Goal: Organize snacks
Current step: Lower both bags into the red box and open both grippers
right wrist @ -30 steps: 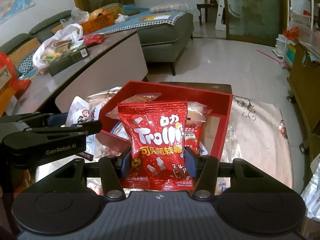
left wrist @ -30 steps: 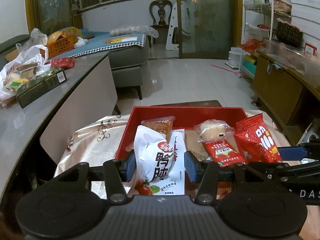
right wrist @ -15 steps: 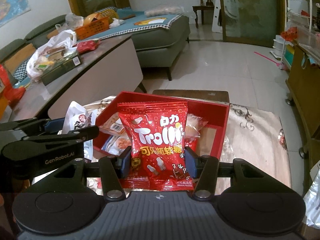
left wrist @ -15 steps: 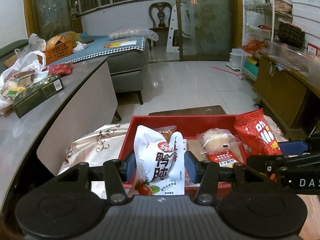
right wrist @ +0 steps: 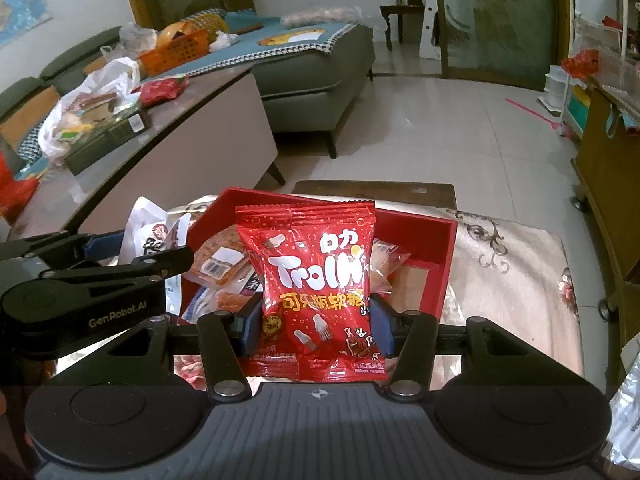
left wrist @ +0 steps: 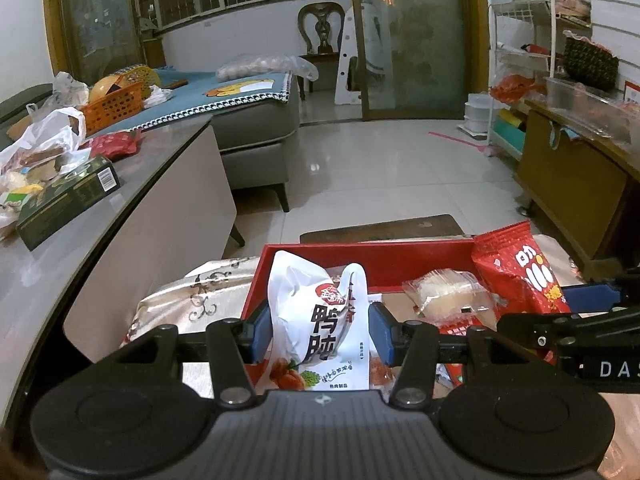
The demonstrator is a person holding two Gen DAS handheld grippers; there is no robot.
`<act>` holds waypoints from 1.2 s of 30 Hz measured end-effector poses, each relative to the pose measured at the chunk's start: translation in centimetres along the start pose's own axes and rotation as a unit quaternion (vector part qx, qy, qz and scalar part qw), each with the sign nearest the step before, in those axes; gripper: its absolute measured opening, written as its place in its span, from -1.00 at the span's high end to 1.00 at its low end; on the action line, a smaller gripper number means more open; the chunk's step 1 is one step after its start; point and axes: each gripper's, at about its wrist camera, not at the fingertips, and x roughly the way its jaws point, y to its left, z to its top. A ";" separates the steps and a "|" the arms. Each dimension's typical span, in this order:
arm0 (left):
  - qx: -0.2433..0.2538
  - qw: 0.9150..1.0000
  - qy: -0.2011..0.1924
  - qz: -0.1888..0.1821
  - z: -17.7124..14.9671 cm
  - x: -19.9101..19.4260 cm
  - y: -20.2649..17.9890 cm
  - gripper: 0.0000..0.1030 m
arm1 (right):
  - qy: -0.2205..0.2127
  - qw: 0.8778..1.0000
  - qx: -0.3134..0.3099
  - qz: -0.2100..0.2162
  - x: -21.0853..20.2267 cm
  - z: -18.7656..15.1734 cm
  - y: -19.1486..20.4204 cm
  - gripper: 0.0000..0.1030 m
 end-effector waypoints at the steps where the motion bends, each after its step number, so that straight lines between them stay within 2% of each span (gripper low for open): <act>1: 0.001 1.000 0.000 0.001 0.1 0.2 0.0 0.16 | 0.000 1.000 0.001 0.000 0.1 0.1 -0.1 -0.19; 36: 0.016 0.999 0.031 0.021 0.7 6.6 -0.4 0.15 | 0.055 0.998 0.005 -0.018 5.7 0.7 -1.6 -0.19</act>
